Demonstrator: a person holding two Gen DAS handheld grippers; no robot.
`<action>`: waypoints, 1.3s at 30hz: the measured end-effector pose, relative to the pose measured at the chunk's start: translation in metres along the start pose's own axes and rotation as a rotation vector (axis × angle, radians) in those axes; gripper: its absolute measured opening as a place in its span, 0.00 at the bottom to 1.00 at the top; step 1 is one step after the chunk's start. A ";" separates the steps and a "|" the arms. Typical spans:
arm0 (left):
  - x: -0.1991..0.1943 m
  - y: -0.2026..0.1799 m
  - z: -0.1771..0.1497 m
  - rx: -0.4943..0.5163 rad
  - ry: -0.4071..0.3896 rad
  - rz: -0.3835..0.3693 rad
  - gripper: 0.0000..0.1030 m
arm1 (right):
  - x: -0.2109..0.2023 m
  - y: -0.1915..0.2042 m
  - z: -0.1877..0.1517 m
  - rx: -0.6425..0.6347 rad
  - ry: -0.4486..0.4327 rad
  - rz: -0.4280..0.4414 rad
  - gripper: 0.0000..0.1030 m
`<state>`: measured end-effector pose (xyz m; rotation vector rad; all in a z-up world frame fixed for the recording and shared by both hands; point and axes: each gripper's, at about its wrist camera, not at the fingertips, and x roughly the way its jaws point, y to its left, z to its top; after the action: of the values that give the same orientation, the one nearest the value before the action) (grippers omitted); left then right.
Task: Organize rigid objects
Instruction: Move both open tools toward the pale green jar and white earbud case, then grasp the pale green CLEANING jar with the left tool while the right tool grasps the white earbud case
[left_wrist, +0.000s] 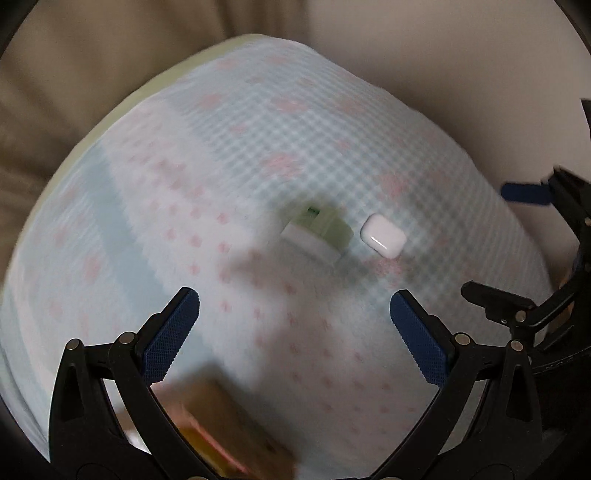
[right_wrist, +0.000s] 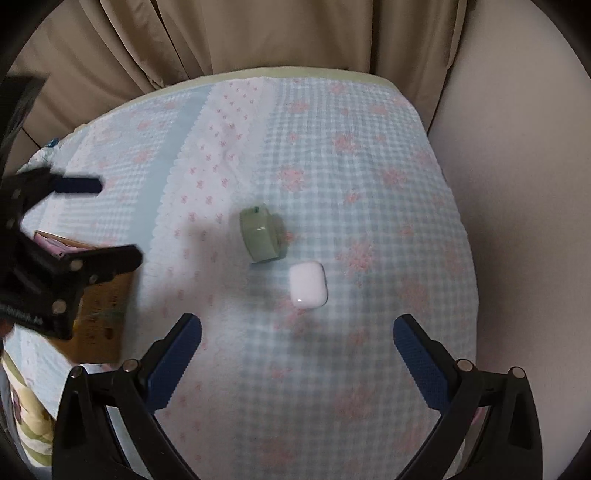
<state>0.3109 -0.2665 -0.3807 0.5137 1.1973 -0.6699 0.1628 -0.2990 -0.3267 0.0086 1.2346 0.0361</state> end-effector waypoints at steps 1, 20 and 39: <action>0.014 -0.002 0.008 0.046 0.009 -0.025 1.00 | 0.009 -0.002 -0.001 -0.005 0.000 -0.007 0.98; 0.167 -0.024 0.054 0.408 0.212 -0.184 0.85 | 0.151 -0.010 -0.011 0.033 -0.034 -0.058 0.71; 0.166 -0.021 0.047 0.410 0.175 -0.188 0.66 | 0.149 0.000 -0.011 -0.018 -0.033 -0.100 0.41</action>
<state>0.3635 -0.3465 -0.5257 0.8217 1.2871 -1.0590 0.2017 -0.2941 -0.4714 -0.0680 1.2002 -0.0395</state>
